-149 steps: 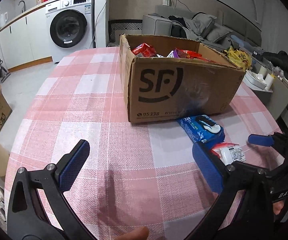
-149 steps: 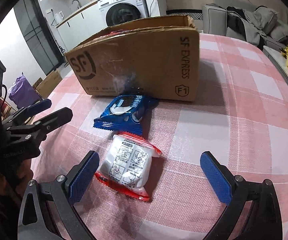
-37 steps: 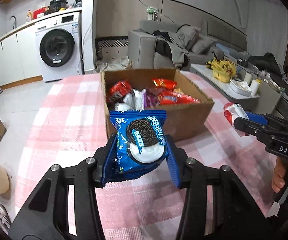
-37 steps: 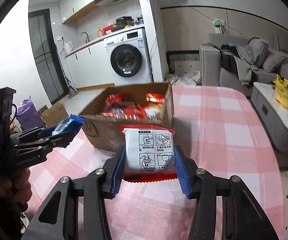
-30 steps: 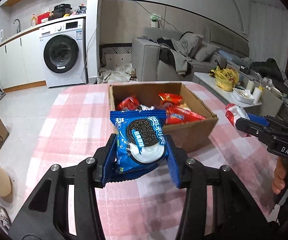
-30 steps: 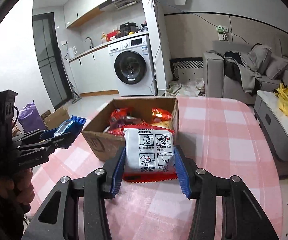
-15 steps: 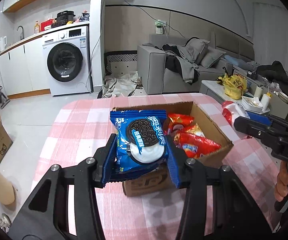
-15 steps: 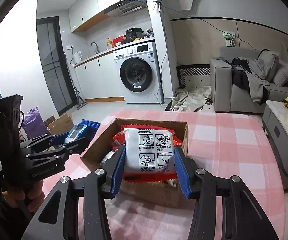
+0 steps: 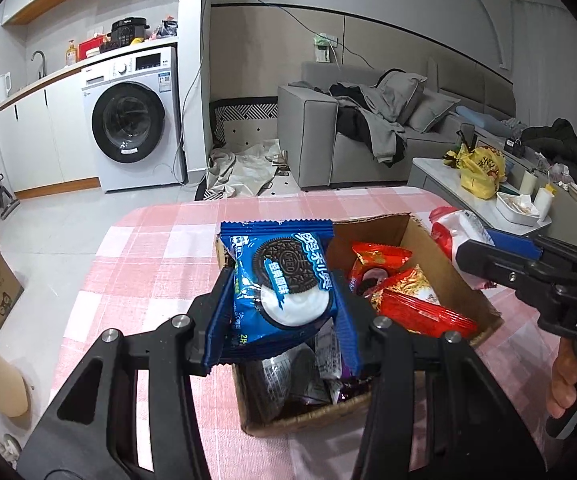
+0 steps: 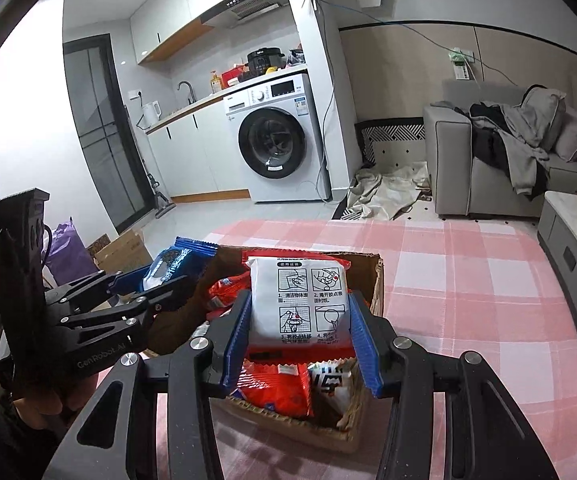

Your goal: Organize snacks

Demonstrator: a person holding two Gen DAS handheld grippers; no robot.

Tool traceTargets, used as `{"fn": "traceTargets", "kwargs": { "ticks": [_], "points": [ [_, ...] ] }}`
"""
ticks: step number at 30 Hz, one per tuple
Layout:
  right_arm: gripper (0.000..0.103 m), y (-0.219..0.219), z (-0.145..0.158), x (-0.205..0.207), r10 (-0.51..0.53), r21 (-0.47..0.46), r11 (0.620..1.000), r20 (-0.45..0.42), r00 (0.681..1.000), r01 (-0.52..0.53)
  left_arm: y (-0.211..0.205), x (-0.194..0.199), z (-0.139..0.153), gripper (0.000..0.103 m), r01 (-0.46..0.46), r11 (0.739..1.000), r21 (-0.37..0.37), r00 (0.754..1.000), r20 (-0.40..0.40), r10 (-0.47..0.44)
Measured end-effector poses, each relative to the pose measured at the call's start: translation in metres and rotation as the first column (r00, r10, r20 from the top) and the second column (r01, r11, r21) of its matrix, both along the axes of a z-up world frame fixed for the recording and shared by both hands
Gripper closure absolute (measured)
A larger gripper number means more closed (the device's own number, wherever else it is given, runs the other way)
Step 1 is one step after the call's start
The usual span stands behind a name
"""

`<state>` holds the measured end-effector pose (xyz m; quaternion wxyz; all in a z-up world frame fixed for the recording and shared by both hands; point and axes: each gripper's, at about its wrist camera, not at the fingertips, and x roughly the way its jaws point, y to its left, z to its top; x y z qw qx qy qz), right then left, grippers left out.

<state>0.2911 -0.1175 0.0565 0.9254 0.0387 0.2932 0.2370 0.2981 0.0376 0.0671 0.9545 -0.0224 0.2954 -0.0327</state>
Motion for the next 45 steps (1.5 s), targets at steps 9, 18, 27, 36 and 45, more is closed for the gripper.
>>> {"fn": "traceTargets", "kwargs": {
  "ticks": [9, 18, 27, 36, 45],
  "points": [
    [0.055, 0.006, -0.015, 0.027, 0.009, -0.009, 1.000, -0.033, 0.999, -0.009, -0.007, 0.029, -0.021, 0.060, 0.004, 1.000, 0.014, 1.000, -0.019, -0.004],
    [0.055, 0.011, -0.029, 0.042, 0.000, -0.019, 1.000, -0.059, 0.998, -0.001, -0.014, 0.056, -0.040, 0.060, 0.013, 1.000, 0.026, 0.999, -0.053, -0.012],
    [0.045, 0.008, -0.020, 0.026, -0.013, -0.029, 1.000, -0.032, 0.999, 0.012, -0.018, 0.054, -0.042, 0.058, 0.014, 1.000, -0.004, 0.998, -0.065, -0.015],
    [0.001, -0.019, -0.006, -0.012, -0.078, 0.016, 0.997, 0.016, 0.997, 0.078, -0.003, 0.008, -0.024, 0.001, 0.000, 1.000, -0.025, 1.000, -0.021, -0.001],
    [0.000, -0.033, -0.004, -0.053, -0.050, 0.029, 0.998, 0.061, 0.997, 0.048, 0.011, -0.055, -0.020, 0.001, -0.028, 0.998, -0.049, 0.999, 0.033, 0.030]
  ]
}}
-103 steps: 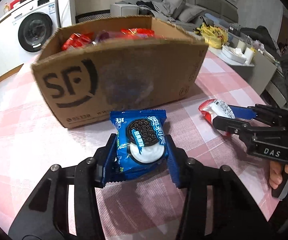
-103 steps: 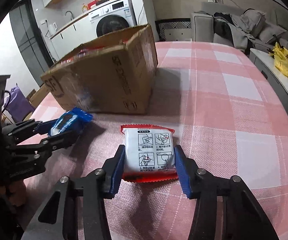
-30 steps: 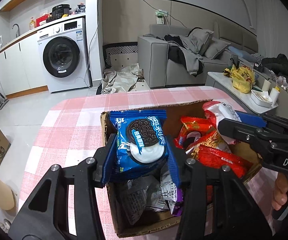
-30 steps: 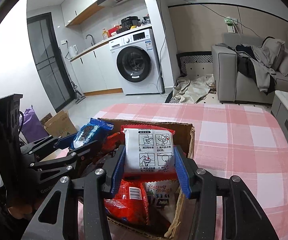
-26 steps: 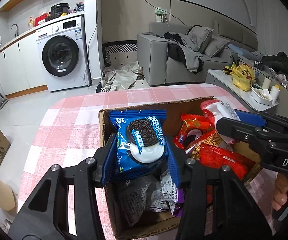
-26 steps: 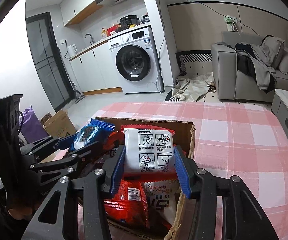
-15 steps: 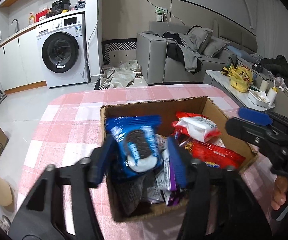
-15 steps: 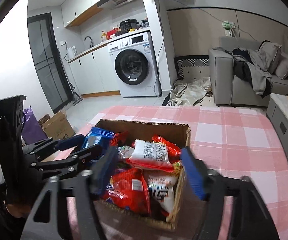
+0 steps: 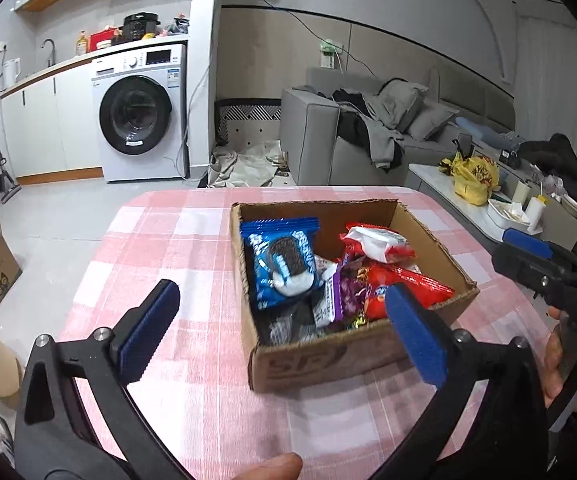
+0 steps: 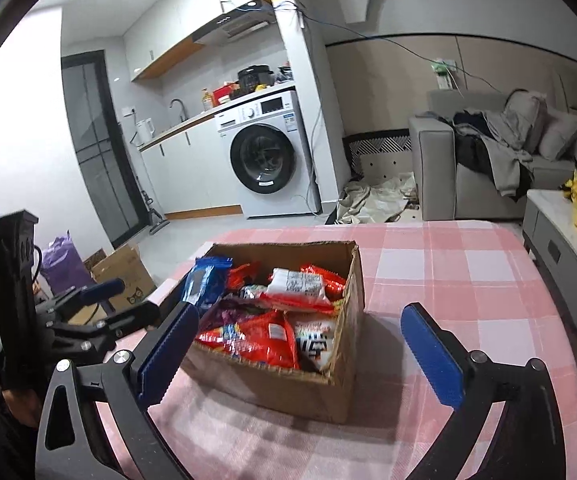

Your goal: Organize snacks

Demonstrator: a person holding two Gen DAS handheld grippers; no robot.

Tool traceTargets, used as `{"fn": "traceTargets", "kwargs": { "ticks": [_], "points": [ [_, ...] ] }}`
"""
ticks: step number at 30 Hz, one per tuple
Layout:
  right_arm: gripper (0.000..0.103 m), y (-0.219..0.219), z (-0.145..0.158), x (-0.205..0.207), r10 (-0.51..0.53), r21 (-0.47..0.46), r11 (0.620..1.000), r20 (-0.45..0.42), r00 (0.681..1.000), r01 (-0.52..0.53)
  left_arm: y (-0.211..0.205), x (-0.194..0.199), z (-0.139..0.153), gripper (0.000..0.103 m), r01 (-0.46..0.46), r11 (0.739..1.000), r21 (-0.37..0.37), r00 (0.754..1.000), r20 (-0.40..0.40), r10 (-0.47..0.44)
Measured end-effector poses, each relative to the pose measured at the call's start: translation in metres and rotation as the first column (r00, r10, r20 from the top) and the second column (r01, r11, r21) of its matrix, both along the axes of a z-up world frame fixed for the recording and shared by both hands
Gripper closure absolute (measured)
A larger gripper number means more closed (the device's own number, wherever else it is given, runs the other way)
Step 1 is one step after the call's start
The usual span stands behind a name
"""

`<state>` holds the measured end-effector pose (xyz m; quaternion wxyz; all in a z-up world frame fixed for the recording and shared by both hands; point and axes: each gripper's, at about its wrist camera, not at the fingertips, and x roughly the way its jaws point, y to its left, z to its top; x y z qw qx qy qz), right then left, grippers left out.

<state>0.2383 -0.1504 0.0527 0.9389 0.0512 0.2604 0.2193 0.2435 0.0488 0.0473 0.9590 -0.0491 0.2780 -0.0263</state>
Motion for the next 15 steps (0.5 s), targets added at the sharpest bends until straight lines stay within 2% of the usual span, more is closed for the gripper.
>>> {"fn": "traceTargets", "kwargs": {
  "ticks": [5, 11, 15],
  "points": [
    [0.000, -0.001, -0.007, -0.025, 0.024, -0.003, 1.000, 0.030, 0.999, -0.024, 0.009, -0.029, -0.005, 0.001, -0.017, 1.000, -0.020, 1.000, 0.025, 0.017],
    [0.000, 0.004, -0.028, -0.048, 0.028, -0.030, 0.999, 0.072, 0.997, -0.026, 0.016, -0.055, -0.023, 0.001, -0.059, 0.998, 0.019, 0.997, 0.054, 0.058],
    [0.000, 0.010, -0.043, -0.058, 0.039, -0.049, 0.998, 0.091, 0.995, -0.035, 0.021, -0.065, -0.035, 0.001, -0.073, 0.997, -0.006, 0.995, 0.066, 0.073]
  ]
}}
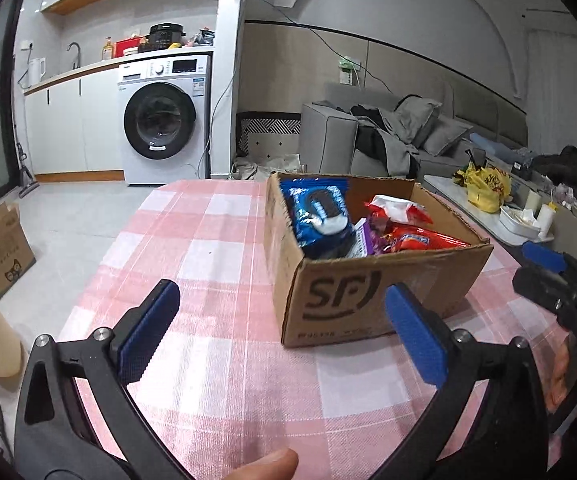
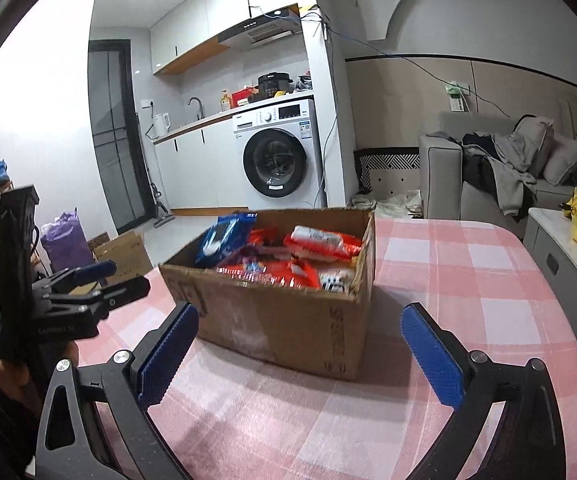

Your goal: Organize snacks

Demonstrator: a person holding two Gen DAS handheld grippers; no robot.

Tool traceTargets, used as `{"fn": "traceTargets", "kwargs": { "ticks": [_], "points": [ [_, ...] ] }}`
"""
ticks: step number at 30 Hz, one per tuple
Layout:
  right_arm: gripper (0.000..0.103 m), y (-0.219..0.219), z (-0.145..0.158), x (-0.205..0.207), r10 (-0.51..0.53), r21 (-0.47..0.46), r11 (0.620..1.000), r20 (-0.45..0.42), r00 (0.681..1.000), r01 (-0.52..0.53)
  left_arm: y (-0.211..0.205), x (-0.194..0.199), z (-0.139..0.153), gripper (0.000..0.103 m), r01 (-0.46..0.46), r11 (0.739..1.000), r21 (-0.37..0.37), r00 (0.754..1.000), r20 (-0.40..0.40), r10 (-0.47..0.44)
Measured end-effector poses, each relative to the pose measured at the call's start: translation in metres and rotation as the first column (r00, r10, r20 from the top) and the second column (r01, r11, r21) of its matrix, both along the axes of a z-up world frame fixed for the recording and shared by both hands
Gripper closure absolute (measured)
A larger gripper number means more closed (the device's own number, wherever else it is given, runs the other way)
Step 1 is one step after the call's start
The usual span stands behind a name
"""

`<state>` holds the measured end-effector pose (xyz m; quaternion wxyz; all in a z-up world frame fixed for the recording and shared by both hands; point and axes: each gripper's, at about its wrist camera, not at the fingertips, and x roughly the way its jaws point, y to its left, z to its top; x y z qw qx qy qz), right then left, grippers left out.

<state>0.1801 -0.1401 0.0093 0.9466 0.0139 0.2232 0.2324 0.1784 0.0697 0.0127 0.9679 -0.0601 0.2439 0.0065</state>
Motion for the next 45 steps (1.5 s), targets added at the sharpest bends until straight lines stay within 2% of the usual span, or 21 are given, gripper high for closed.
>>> {"fn": "traceTargets", "kwargs": {
  "ticks": [4, 9, 15, 21, 29, 45],
  "points": [
    [0.000, 0.003, -0.008, -0.009, -0.005, 0.000, 1.000, 0.042, 0.999, 0.005, 0.000, -0.011, -0.010, 0.001, -0.012, 1.000, 0.013, 0.999, 0.030, 0.012],
    [0.000, 0.009, -0.013, -0.020, -0.010, -0.037, 0.999, 0.105, 0.994, 0.014, -0.002, -0.011, -0.018, 0.001, 0.012, 1.000, 0.009, 0.999, 0.030, -0.012],
    [0.000, 0.009, -0.015, -0.023, -0.008, -0.021, 1.000, 0.128, 0.992, 0.010, -0.008, -0.015, -0.018, 0.001, 0.007, 0.999, 0.046, 0.998, 0.060, -0.009],
    [0.000, 0.007, -0.013, -0.023, -0.011, -0.007, 1.000, 0.143, 0.990, 0.012, -0.011, -0.016, -0.016, 0.001, 0.011, 0.999, 0.053, 0.998, 0.066, -0.015],
    [0.000, 0.015, -0.014, -0.029, 0.005, -0.048, 0.999, 0.163, 0.987, 0.003, -0.008, -0.018, -0.015, 0.001, 0.006, 0.999, 0.046, 0.998, 0.066, -0.009],
    [0.000, 0.015, -0.014, -0.028, 0.006, -0.041, 0.999, 0.160, 0.987, 0.001, -0.008, -0.017, -0.016, 0.001, 0.006, 0.999, 0.046, 0.998, 0.069, -0.009]
  ]
}}
